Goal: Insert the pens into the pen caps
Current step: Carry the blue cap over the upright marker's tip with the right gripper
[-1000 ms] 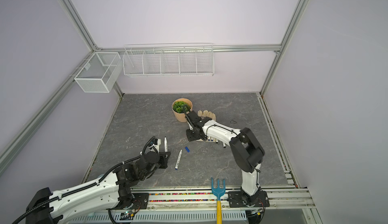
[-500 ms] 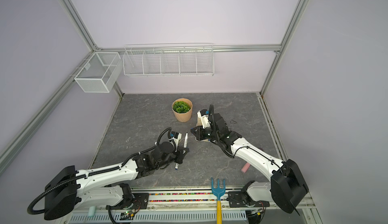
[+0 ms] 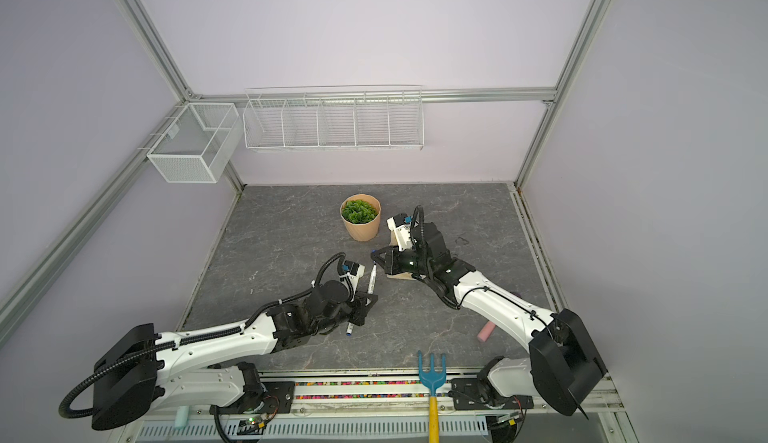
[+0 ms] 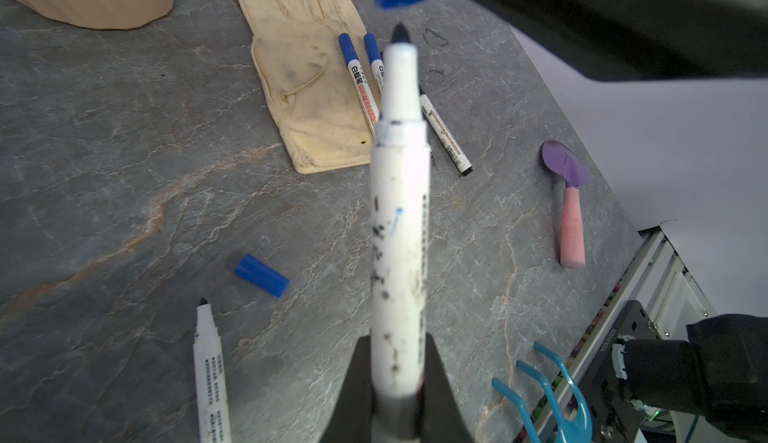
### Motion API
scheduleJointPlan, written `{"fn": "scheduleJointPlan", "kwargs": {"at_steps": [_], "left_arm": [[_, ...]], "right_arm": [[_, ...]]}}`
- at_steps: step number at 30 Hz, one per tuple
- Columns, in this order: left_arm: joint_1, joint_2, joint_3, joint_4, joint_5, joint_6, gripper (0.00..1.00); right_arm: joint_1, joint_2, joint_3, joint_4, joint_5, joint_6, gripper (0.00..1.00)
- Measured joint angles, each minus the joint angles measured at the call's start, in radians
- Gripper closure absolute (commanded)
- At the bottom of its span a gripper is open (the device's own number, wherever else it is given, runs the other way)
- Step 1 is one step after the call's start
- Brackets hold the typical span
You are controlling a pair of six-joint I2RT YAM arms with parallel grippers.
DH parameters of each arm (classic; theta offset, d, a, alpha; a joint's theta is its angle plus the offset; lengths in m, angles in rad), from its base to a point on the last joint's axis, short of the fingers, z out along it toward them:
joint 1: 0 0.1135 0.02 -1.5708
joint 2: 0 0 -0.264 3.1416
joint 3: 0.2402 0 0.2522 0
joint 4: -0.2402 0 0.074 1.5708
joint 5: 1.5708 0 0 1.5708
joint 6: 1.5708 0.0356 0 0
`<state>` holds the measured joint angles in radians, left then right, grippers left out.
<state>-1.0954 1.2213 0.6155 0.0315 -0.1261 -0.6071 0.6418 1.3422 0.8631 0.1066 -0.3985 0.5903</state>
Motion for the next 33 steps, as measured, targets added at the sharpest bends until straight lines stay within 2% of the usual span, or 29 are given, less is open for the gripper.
{"fn": "scheduleJointPlan", "kwargs": {"at_steps": [18, 27, 33], "left_arm": [[-0.012, 0.0, 0.001, 0.002, -0.008, 0.017, 1.0], [-0.002, -0.067, 0.036, 0.053, -0.014, 0.045, 1.0], [-0.004, -0.089, 0.033, 0.072, 0.006, 0.053, 1.0]], "right_arm": [[0.001, -0.014, 0.005, -0.097, -0.047, -0.084, 0.93], [-0.021, -0.043, 0.166, -0.249, -0.12, -0.16, 0.93], [-0.031, -0.056, 0.196, -0.308, -0.157, -0.192, 0.92]]}}
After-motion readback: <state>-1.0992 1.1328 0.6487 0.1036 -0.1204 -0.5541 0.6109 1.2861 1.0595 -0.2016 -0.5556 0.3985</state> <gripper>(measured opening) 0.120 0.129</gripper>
